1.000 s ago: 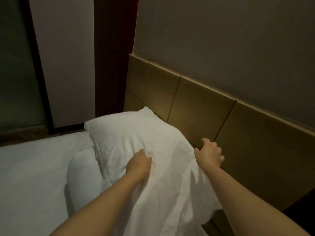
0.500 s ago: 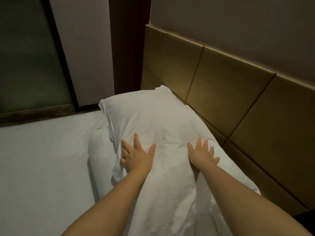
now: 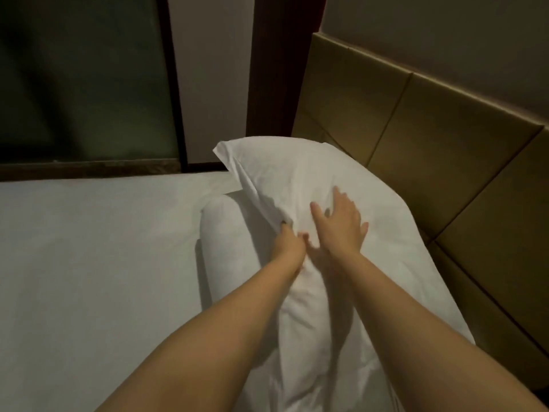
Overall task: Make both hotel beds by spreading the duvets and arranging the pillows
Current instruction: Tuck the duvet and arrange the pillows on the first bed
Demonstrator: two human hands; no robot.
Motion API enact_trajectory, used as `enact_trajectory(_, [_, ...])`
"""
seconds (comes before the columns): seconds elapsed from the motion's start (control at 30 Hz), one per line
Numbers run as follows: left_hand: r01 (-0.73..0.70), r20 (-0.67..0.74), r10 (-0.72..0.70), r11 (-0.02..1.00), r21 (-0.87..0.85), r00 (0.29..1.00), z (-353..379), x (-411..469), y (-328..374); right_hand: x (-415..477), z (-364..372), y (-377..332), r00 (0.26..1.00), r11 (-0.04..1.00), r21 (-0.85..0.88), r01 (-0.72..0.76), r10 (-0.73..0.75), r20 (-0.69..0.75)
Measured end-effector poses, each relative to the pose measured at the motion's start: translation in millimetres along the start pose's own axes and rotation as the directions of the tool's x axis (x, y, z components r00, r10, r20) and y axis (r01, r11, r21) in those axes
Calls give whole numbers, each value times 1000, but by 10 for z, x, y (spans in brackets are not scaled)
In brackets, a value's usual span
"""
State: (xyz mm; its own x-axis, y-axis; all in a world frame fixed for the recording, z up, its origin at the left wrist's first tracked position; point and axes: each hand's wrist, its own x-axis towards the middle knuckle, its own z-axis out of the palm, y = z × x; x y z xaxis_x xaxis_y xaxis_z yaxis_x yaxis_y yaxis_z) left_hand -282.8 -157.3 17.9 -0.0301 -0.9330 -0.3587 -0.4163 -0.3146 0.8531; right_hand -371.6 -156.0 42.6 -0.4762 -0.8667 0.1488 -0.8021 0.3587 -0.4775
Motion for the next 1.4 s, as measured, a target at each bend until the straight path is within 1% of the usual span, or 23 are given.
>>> enact_trajectory(0.03, [62, 6, -62, 998, 33, 998, 2, -32, -184, -119, 92, -10, 996, 997, -61, 56, -52, 67])
enact_trajectory(0.07, [144, 4, -145, 987, 66, 989, -27, -55, -349, -280, 213, 8, 980, 978, -161, 129, -101, 173])
enact_trajectory(0.1, [228, -17, -228, 967, 109, 974, -84, -37, -489, -444, 330, 54, 950, 944, -251, 215, -141, 280])
enact_trajectory(0.13, [295, -53, -290, 941, 164, 955, -166, -8, -580, -577, 414, 107, 917, 908, -302, 291, -175, 358])
enact_trajectory(0.17, [321, -102, -306, 920, 223, 947, -255, 25, -629, -657, 468, 146, 897, 884, -320, 341, -204, 393])
enact_trajectory(0.2, [311, -141, -281, 908, 281, 949, -343, 22, -630, -692, 495, 157, 892, 878, -317, 359, -223, 393])
enact_trajectory(0.27, [229, -170, -177, 899, 374, 969, -469, -36, -582, -716, 486, 112, 905, 897, -285, 339, -227, 361])
enact_trajectory(0.3, [187, -162, -130, 891, 414, 978, -496, -75, -545, -729, 464, 72, 905, 906, -266, 330, -224, 362])
enact_trajectory(0.4, [112, -127, -54, 847, 520, 991, -463, -295, -474, -847, 372, -11, 866, 925, -167, 342, -241, 437])
enact_trajectory(0.43, [90, -124, -27, 836, 542, 992, -422, -374, -476, -905, 334, -12, 878, 939, -131, 318, -239, 415])
enact_trajectory(0.5, [41, -128, 40, 817, 575, 991, -361, -517, -468, -991, 229, -9, 936, 970, -89, 225, -190, 295])
enact_trajectory(0.57, [-8, -134, 116, 786, 618, 984, -352, -641, -429, -1026, 119, 12, 966, 981, -93, 168, -145, 213])
enact_trajectory(0.67, [-84, -135, 224, 753, 652, 965, -364, -836, -338, -1087, -85, 61, 979, 987, -101, 122, -102, 178])
enact_trajectory(0.87, [-268, -54, 403, 697, 665, 914, -213, -1243, -57, -1247, -518, 154, 993, 998, 8, -55, 53, 104])
enact_trajectory(0.93, [-318, -33, 458, 666, 675, 889, -159, -1358, 18, -1340, -696, 187, 996, 998, 19, -68, 66, 51])
enact_trajectory(1.03, [-395, 30, 520, 610, 687, 854, -100, -1541, 103, -1524, -1018, 307, 997, 997, -39, -73, 71, -43])
enact_trajectory(1.13, [-483, 98, 582, 557, 675, 808, -44, -1748, 229, -1727, -1384, 441, 981, 987, -84, -134, 119, -154])
enact_trajectory(1.2, [-561, 170, 621, 514, 649, 765, -16, -1930, 296, -1924, -1585, 502, 959, 975, -112, -194, 164, -230])
enact_trajectory(1.27, [-646, 255, 658, 457, 611, 708, -22, -2144, 299, -2179, -1716, 513, 933, 957, -126, -261, 217, -287])
enact_trajectory(1.4, [-773, 413, 704, 310, 553, 578, -229, -2555, 230, -2775, -1853, 382, 885, 906, -142, -398, 339, -320])
